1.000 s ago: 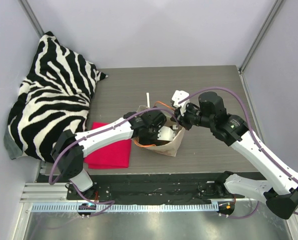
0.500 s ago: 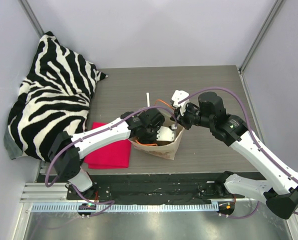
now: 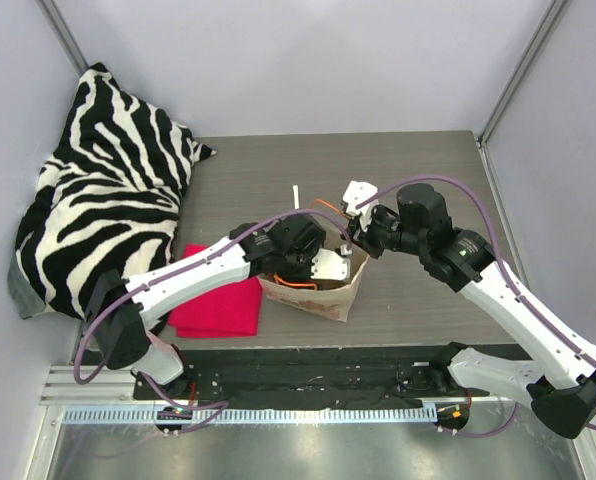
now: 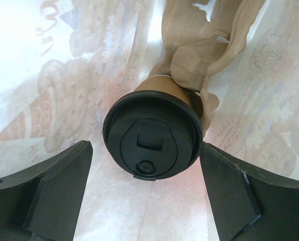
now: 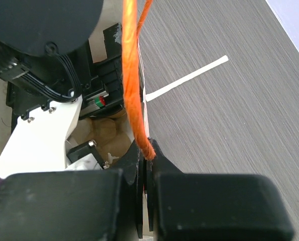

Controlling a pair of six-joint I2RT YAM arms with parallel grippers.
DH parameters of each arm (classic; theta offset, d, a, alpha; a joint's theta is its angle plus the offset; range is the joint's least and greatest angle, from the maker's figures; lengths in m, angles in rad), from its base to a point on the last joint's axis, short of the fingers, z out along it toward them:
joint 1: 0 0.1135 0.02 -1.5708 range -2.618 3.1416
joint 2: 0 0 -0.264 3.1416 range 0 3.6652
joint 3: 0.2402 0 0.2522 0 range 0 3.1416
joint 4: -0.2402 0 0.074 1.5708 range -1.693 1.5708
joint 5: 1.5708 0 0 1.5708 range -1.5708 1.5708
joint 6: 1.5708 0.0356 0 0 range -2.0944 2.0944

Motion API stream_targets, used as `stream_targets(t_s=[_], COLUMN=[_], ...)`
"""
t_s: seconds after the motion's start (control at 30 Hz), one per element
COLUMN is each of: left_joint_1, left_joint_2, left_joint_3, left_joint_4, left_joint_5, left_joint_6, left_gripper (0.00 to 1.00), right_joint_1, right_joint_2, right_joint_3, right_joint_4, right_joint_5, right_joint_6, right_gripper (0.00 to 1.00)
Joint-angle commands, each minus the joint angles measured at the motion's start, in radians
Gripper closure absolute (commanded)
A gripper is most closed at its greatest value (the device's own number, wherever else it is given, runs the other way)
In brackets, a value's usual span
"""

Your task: Pack the takeout coffee

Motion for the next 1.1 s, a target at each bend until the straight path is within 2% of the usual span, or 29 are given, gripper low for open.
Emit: stream_targets(t_s=[0.0, 0.13, 0.53, 1.07], left_joint_1=[-0.002, 0.014, 0.064, 0.101], left_joint_2=[-0.060, -0.083, -0.146, -0.254], left_joint_3=[0.015, 0.028, 0.033, -0.042], left_joint_4=[0.040, 0.024, 0.019, 0.186], left_joint_5=[0.021, 0.075, 0.188, 0.231], left_joint_6=[0.009, 0.011, -0.011, -0.018], left_gripper=[0.06, 0.00, 0.00, 0.00], right_joint_1=[-0.009, -0.013, -0.013, -0.018], right_joint_2=[0.006, 0.013, 0.005, 0.019], right_joint_3=[0.000, 0.002, -0.013, -0.006], right_joint_4=[0.044, 0.048, 0.074, 0.096], right_joint_5=[-0.013, -0.017, -0.034, -0.024], right_joint_6=[-0.023, -0.033, -0.065, -0.088], right_gripper=[0.99, 0.99, 0.99, 0.99])
